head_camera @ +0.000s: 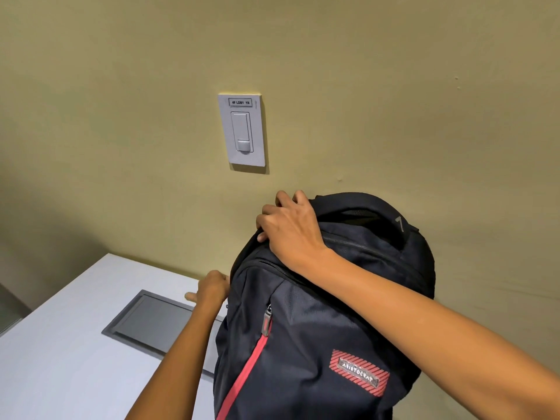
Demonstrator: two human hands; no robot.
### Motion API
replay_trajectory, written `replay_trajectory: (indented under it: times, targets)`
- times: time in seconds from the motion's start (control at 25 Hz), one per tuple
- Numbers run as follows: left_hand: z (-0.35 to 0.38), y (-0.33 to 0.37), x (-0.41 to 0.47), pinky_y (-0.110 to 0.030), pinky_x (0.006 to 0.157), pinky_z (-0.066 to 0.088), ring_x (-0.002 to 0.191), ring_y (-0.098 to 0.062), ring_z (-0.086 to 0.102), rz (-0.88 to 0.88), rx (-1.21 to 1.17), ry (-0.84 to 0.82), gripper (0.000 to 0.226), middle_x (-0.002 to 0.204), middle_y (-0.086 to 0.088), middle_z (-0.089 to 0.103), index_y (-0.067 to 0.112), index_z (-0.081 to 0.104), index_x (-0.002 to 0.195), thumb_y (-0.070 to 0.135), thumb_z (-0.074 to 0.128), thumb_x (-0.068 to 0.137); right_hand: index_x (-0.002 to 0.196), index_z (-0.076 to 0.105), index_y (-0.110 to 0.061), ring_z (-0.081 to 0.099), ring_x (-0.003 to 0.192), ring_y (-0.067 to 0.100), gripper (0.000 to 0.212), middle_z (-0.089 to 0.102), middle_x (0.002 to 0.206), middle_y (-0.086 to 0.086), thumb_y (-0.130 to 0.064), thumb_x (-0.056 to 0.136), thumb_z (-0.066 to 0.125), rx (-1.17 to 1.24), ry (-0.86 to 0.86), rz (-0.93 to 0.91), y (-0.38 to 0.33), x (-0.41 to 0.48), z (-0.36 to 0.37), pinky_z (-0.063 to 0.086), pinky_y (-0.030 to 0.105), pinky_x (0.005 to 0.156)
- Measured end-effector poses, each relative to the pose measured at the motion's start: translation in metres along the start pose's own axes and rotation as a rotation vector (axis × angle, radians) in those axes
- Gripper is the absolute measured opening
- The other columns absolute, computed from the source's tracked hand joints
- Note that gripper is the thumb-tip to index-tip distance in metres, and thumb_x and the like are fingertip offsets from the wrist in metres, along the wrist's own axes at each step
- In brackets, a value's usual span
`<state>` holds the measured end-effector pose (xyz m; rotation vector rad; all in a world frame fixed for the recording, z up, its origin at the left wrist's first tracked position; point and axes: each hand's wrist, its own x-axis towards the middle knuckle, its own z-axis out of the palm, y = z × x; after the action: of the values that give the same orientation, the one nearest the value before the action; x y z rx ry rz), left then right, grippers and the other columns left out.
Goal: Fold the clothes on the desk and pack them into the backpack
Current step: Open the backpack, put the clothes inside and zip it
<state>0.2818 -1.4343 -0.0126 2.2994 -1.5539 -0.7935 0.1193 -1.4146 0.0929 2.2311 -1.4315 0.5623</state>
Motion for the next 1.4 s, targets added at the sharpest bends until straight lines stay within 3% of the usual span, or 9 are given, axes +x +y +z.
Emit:
replay_trajectory:
  times: [0.12, 0.28, 0.44, 0.56, 0.72, 0.84, 1.0, 1.2, 1.4]
  targets:
    - [0.029, -0.019, 0.002, -0.036, 0.090, 0.033, 0.094, -0.030, 0.054, -0.036, 0.025, -0.040, 0.033, 0.068, -0.004, 0.043, 0.011, 0.043, 0.064, 0.011, 0.040, 0.097, 0.052, 0.064, -0.018, 0.056, 0.069, 0.025, 0.030, 0.059, 0.056, -0.003, -0.027, 0.059, 0.092, 0.000, -0.024, -0.031, 0.001, -0.003, 0.004, 0.021, 0.035, 0.069]
    - [0.035, -0.022, 0.013, -0.038, 0.099, 0.030, 0.089, -0.025, 0.048, -0.016, 0.046, 0.048, 0.032, 0.078, -0.002, 0.051, 0.019, 0.045, 0.068, 0.018, 0.039, 0.099, 0.070, 0.071, -0.023, 0.058, 0.075, 0.021, 0.024, 0.065, 0.072, -0.005, -0.045, 0.073, 0.079, -0.075, 0.025, -0.099, 0.008, -0.006, -0.014, 0.028, 0.032, 0.069]
    - [0.038, -0.040, -0.022, -0.035, 0.093, 0.043, 0.110, -0.030, 0.057, 0.191, -0.490, 0.331, 0.025, 0.114, -0.009, 0.063, 0.011, 0.065, 0.108, 0.026, 0.045, 0.101, 0.100, 0.068, -0.018, 0.059, 0.093, 0.027, 0.026, 0.066, 0.101, 0.003, -0.040, 0.089, 0.062, -0.129, 0.219, 0.099, 0.033, -0.042, -0.055, 0.034, 0.040, 0.085]
    - [0.052, -0.030, -0.107, -0.029, 0.111, 0.026, 0.140, -0.016, 0.031, 0.449, -0.633, 0.663, 0.047, 0.152, -0.001, 0.031, 0.021, 0.039, 0.144, 0.031, 0.035, 0.098, 0.113, 0.063, -0.012, 0.057, 0.095, 0.035, 0.031, 0.064, 0.106, 0.011, -0.031, 0.089, 0.065, -0.228, 0.196, 0.353, 0.057, -0.071, -0.065, 0.034, 0.044, 0.082]
    - [0.099, -0.007, -0.161, -0.050, 0.119, -0.001, 0.149, -0.031, -0.002, 0.925, -0.225, 0.470, 0.076, 0.163, -0.008, -0.003, 0.036, 0.005, 0.154, 0.040, 0.044, 0.089, 0.106, 0.063, -0.005, 0.058, 0.075, 0.036, 0.024, 0.063, 0.090, 0.012, 0.003, 0.083, 0.060, -0.006, 0.177, 0.411, 0.065, -0.062, -0.072, 0.030, 0.032, 0.058]
    - [0.119, 0.010, -0.144, -0.063, 0.112, -0.005, 0.148, -0.036, -0.009, 0.809, -0.067, 0.544, 0.071, 0.161, -0.013, -0.011, 0.031, -0.004, 0.154, 0.056, 0.029, 0.097, 0.103, 0.063, -0.006, 0.058, 0.076, 0.035, 0.025, 0.064, 0.095, 0.009, 0.006, 0.084, 0.053, 0.080, 0.258, 0.429, 0.064, -0.044, -0.080, 0.026, 0.031, 0.061]
    - [0.125, 0.035, -0.123, -0.069, 0.109, -0.005, 0.147, -0.040, -0.009, 0.667, -0.172, 0.643, 0.069, 0.161, -0.013, -0.016, 0.029, -0.007, 0.154, 0.061, 0.015, 0.098, 0.097, 0.066, -0.007, 0.057, 0.065, 0.031, 0.022, 0.065, 0.088, 0.006, 0.006, 0.083, 0.055, 0.109, 0.387, 0.274, 0.043, -0.014, -0.081, 0.028, 0.028, 0.056]
    - [0.122, 0.042, -0.111, -0.070, 0.109, -0.004, 0.147, -0.039, -0.007, 0.607, -0.231, 0.690, 0.069, 0.161, -0.010, -0.014, 0.029, -0.006, 0.154, 0.063, 0.011, 0.097, 0.113, 0.062, -0.008, 0.062, 0.079, 0.033, 0.028, 0.064, 0.099, 0.008, -0.002, 0.086, 0.059, 0.087, 0.271, 0.259, 0.040, 0.000, -0.061, 0.035, 0.031, 0.057]
    - [0.112, 0.030, -0.126, -0.066, 0.112, -0.005, 0.148, -0.036, -0.005, 0.673, -0.218, 0.661, 0.064, 0.162, -0.012, -0.006, 0.029, 0.001, 0.155, 0.057, 0.018, 0.099, 0.123, 0.058, -0.015, 0.051, 0.102, 0.029, 0.044, 0.058, 0.114, 0.009, -0.016, 0.081, 0.070, 0.032, 0.333, 0.188, 0.027, -0.019, -0.067, 0.041, 0.039, 0.084]
